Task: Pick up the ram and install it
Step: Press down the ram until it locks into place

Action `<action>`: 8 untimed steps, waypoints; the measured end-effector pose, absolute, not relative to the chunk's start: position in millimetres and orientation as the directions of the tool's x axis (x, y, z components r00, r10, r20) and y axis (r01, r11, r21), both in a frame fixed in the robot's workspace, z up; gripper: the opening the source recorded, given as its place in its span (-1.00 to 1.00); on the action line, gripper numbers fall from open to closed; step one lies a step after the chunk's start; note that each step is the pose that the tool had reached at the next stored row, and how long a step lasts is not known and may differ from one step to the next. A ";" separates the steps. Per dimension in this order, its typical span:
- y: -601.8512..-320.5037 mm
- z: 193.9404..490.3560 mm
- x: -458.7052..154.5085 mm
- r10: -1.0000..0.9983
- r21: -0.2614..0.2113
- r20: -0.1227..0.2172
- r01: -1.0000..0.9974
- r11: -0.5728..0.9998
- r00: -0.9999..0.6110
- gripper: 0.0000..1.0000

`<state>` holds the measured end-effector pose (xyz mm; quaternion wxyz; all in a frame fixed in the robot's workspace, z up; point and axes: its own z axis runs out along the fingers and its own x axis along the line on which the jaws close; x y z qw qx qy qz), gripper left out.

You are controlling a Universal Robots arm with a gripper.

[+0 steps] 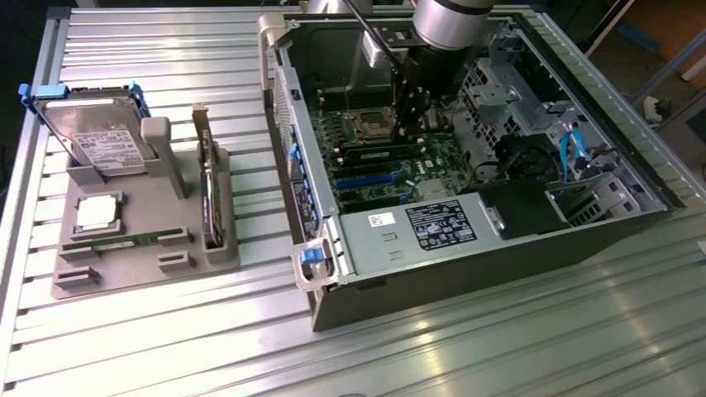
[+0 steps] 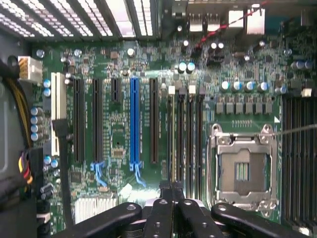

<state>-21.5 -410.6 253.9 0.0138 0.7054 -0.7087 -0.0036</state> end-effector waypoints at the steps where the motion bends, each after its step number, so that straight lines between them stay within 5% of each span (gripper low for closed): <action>1: -410.6 253.8 -23.1 -1.000 0.024 0.014 -1.000 0.005 -0.004 -0.79; 8: -410.7 253.9 -31.3 -1.000 0.024 0.015 -1.000 0.005 -0.004 -0.79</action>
